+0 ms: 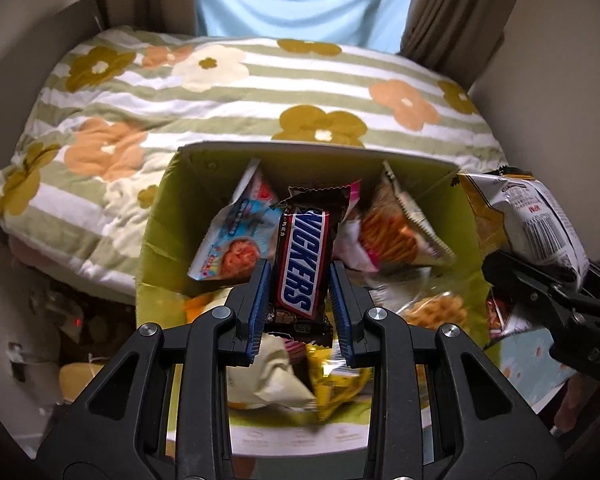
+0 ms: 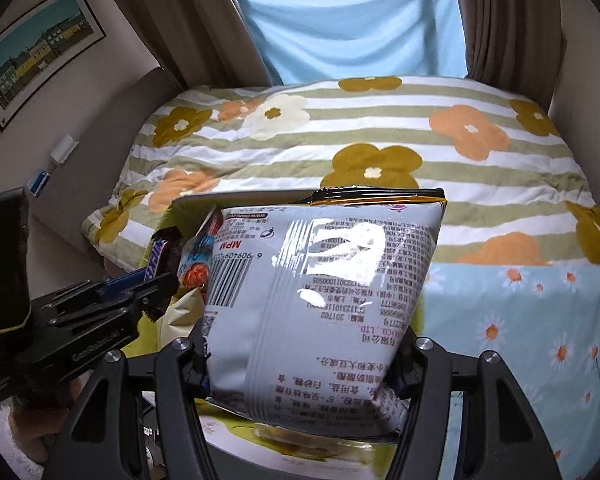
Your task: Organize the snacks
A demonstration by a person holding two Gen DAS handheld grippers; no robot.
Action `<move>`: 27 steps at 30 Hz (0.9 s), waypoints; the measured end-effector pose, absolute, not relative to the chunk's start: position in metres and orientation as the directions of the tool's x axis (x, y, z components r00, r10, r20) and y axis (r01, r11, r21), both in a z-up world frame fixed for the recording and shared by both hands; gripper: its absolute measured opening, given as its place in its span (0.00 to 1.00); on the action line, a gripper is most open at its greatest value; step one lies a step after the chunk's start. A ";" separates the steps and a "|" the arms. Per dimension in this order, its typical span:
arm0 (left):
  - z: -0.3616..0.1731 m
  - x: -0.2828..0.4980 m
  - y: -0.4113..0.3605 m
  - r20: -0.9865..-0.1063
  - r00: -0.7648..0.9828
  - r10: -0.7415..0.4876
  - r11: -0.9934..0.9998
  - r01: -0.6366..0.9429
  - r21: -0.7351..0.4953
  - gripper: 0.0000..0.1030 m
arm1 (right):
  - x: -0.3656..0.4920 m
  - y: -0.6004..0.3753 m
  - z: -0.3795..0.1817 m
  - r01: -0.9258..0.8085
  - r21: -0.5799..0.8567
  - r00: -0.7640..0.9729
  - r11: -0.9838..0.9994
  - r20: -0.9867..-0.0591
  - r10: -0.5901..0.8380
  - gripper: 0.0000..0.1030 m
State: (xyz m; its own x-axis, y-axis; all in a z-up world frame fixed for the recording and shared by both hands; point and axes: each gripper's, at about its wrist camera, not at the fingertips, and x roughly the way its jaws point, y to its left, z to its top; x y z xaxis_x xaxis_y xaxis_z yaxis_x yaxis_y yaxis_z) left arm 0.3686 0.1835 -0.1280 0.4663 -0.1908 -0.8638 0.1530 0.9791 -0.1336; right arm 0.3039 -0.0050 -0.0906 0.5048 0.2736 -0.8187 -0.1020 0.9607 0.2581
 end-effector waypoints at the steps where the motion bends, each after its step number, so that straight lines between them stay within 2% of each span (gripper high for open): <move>1: -0.131 0.371 0.184 -0.865 0.462 -0.195 0.977 0.164 -0.133 0.26 | 0.303 -0.003 -0.092 -0.096 0.254 0.500 0.963 -0.824 0.267 0.56; 3: -0.135 0.373 0.184 -0.866 0.457 -0.205 0.974 0.186 -0.132 0.27 | 0.303 -0.001 -0.095 -0.079 0.247 0.491 0.966 -0.833 0.253 0.56; 5: -0.140 0.373 0.183 -0.872 0.450 -0.194 0.975 0.190 -0.118 0.34 | 0.303 -0.001 -0.096 -0.067 0.241 0.486 0.968 -0.840 0.243 0.56; 6: -0.141 0.373 0.183 -0.874 0.449 -0.188 0.976 0.188 -0.113 0.60 | 0.303 -0.002 -0.097 -0.064 0.240 0.485 0.969 -0.841 0.240 0.56; 7: -0.142 0.372 0.184 -0.873 0.454 -0.179 0.977 0.183 -0.105 0.96 | 0.303 -0.001 -0.097 -0.062 0.240 0.485 0.969 -0.841 0.240 0.56; 8: -0.142 0.370 0.185 -0.867 0.467 -0.171 0.979 0.176 -0.098 0.99 | 0.303 -0.002 -0.097 -0.061 0.242 0.485 0.968 -0.841 0.241 0.56; 20: -0.145 0.339 0.208 -0.876 0.467 -0.122 0.991 0.111 -0.079 0.99 | 0.305 0.002 -0.094 -0.083 0.246 0.466 0.966 -0.847 0.256 0.57; 24: -0.144 0.333 0.212 -0.876 0.470 -0.107 0.993 0.096 -0.070 0.99 | 0.317 0.014 -0.093 -0.124 0.275 0.451 0.953 -0.840 0.301 0.59; 25: -0.144 0.332 0.212 -0.877 0.470 -0.098 0.994 0.093 -0.061 0.99 | 0.318 0.016 -0.094 -0.133 0.272 0.456 0.953 -0.837 0.303 0.61; 27: -0.143 0.329 0.214 -0.877 0.474 -0.082 0.995 0.087 -0.046 0.99 | 0.324 0.025 -0.096 -0.158 0.268 0.457 0.950 -0.834 0.311 0.75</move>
State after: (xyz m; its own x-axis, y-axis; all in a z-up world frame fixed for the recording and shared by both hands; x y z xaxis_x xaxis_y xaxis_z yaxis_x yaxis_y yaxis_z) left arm 0.3293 0.2138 -0.1425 0.4737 -0.0820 -0.8769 0.0865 0.9952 -0.0463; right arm 0.3242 0.0252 -0.0962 0.4565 0.3110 -0.8336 -0.1582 0.9503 0.2680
